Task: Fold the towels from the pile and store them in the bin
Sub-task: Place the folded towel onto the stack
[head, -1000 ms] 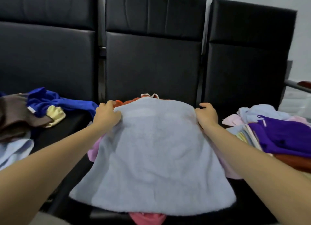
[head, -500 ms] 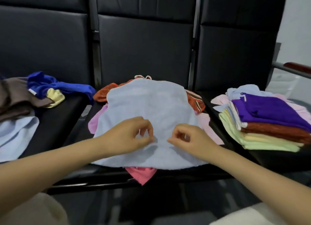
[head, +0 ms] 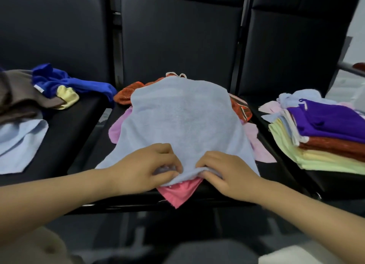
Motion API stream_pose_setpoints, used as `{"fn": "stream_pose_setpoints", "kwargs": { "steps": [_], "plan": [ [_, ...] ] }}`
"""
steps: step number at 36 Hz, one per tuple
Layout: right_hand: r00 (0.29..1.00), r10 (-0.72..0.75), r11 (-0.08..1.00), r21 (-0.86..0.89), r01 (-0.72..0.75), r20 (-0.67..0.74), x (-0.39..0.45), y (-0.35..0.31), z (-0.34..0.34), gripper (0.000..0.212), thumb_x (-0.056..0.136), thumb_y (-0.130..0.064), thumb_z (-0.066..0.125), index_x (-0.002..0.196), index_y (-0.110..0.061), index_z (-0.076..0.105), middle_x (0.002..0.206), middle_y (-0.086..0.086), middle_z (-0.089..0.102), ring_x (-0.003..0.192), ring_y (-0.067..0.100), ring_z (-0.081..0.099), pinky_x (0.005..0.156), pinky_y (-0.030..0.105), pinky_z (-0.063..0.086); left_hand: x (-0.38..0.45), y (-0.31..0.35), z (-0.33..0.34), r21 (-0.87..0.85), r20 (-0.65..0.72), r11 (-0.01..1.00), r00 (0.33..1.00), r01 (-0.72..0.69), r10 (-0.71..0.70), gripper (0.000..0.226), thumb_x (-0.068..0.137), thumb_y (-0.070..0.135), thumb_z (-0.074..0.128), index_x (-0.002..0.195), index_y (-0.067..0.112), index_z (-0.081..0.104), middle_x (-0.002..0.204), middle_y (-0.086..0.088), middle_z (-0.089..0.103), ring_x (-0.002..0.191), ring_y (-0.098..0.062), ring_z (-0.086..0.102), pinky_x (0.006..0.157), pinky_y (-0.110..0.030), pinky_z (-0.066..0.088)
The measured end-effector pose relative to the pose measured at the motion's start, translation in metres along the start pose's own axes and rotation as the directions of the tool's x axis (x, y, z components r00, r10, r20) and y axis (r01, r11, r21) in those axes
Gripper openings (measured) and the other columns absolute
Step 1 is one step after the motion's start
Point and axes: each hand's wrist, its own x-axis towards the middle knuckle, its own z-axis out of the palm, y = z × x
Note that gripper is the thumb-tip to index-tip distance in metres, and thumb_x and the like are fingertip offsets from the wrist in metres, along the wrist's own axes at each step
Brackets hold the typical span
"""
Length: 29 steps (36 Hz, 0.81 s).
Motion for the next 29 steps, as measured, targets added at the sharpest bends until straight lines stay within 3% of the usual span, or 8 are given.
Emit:
{"fn": "stream_pose_setpoints", "kwargs": {
  "steps": [5, 8, 11, 15, 20, 23, 26, 29],
  "plan": [
    [0.986, 0.155, 0.972, 0.191, -0.139, -0.068, 0.009, 0.003, -0.005, 0.044, 0.091, -0.055, 0.037, 0.088, -0.019, 0.063, 0.075, -0.004, 0.063, 0.071, 0.015, 0.059, 0.072, 0.041, 0.048, 0.003, 0.008, 0.000, 0.146, -0.080, 0.989, 0.997, 0.024, -0.013, 0.043, 0.081, 0.067, 0.045, 0.093, 0.032, 0.064, 0.085, 0.014, 0.052, 0.079, -0.002, 0.052, 0.069, -0.027, 0.048],
    [0.986, 0.151, 0.968, 0.213, -0.134, -0.065, 0.013, 0.002, -0.011, 0.036, 0.086, -0.060, 0.047, 0.083, -0.028, 0.063, 0.075, -0.005, 0.064, 0.072, 0.014, 0.060, 0.073, 0.035, 0.047, 0.011, 0.005, -0.009, 0.458, -0.080, 0.880, 0.981, -0.123, 0.179, 0.027, 0.084, 0.044, 0.048, 0.084, 0.021, 0.062, 0.074, 0.008, 0.055, 0.064, -0.015, 0.055, 0.053, -0.031, 0.045],
    [0.990, 0.143, 0.987, 0.075, -0.141, -0.018, 0.017, -0.001, -0.023, 0.038, 0.080, -0.067, 0.057, 0.079, -0.030, 0.062, 0.074, -0.006, 0.061, 0.072, 0.012, 0.057, 0.068, 0.023, 0.043, 0.017, 0.002, -0.031, 0.479, -0.112, 0.874, 0.983, -0.076, 0.147, 0.029, 0.083, 0.040, 0.045, 0.091, 0.020, 0.064, 0.077, 0.006, 0.063, 0.065, -0.019, 0.060, 0.054, -0.029, 0.045],
    [0.984, 0.173, 0.984, -0.030, -0.175, -0.038, 0.023, -0.005, -0.040, 0.018, 0.088, -0.040, 0.068, 0.083, -0.023, 0.070, 0.072, -0.008, 0.065, 0.079, 0.007, 0.057, 0.069, 0.019, 0.042, 0.013, -0.018, -0.053, 0.455, -0.092, 0.890, 0.993, -0.026, 0.076, 0.043, 0.083, 0.047, 0.034, 0.100, 0.023, 0.066, 0.087, 0.008, 0.063, 0.073, -0.010, 0.055, 0.054, -0.010, 0.028],
    [0.940, 0.336, 0.928, -0.188, -0.320, 0.056, 0.024, 0.011, -0.060, 0.024, 0.096, -0.027, 0.056, 0.074, -0.024, 0.065, 0.071, -0.007, 0.063, 0.071, 0.006, 0.053, 0.071, 0.019, 0.037, 0.005, -0.042, -0.066, 0.531, -0.041, 0.843, 0.996, 0.089, -0.080, 0.044, 0.076, 0.057, 0.022, 0.072, 0.025, 0.052, 0.072, 0.009, 0.043, 0.067, -0.012, 0.046, 0.058, -0.029, 0.036],
    [0.927, 0.375, 0.907, -0.206, -0.368, -0.005, 0.015, 0.025, -0.070, 0.021, 0.095, -0.027, 0.058, 0.078, -0.020, 0.068, 0.074, -0.003, 0.065, 0.073, 0.013, 0.056, 0.069, 0.029, 0.042, -0.004, -0.047, -0.077, 0.456, -0.124, 0.879, 0.988, 0.138, -0.091, 0.023, 0.083, 0.047, 0.038, 0.070, 0.030, 0.048, 0.077, 0.012, 0.042, 0.071, -0.009, 0.045, 0.061, -0.029, 0.042],
    [0.902, 0.412, 0.908, -0.024, -0.418, -0.130, 0.007, 0.026, -0.079, 0.014, 0.095, -0.023, 0.060, 0.086, -0.022, 0.070, 0.089, 0.000, 0.065, 0.085, 0.016, 0.058, 0.079, 0.033, 0.046, -0.013, -0.046, -0.084, 0.259, -0.272, 0.944, 0.954, 0.203, -0.130, 0.023, 0.091, 0.037, 0.043, 0.085, 0.020, 0.058, 0.084, 0.015, 0.049, 0.078, -0.002, 0.044, 0.069, -0.011, 0.038],
    [0.843, 0.501, 0.861, 0.209, -0.463, -0.198, 0.001, 0.025, -0.085, 0.013, 0.097, -0.025, 0.057, 0.096, -0.020, 0.069, 0.099, 0.001, 0.066, 0.098, 0.019, 0.059, 0.089, 0.034, 0.046, -0.018, -0.040, -0.082, 0.024, -0.360, 0.958, 0.896, 0.287, -0.259, 0.026, 0.098, 0.029, 0.044, 0.084, 0.011, 0.057, 0.076, 0.006, 0.058, 0.073, -0.008, 0.051, 0.064, -0.016, 0.038]
  ]
}}
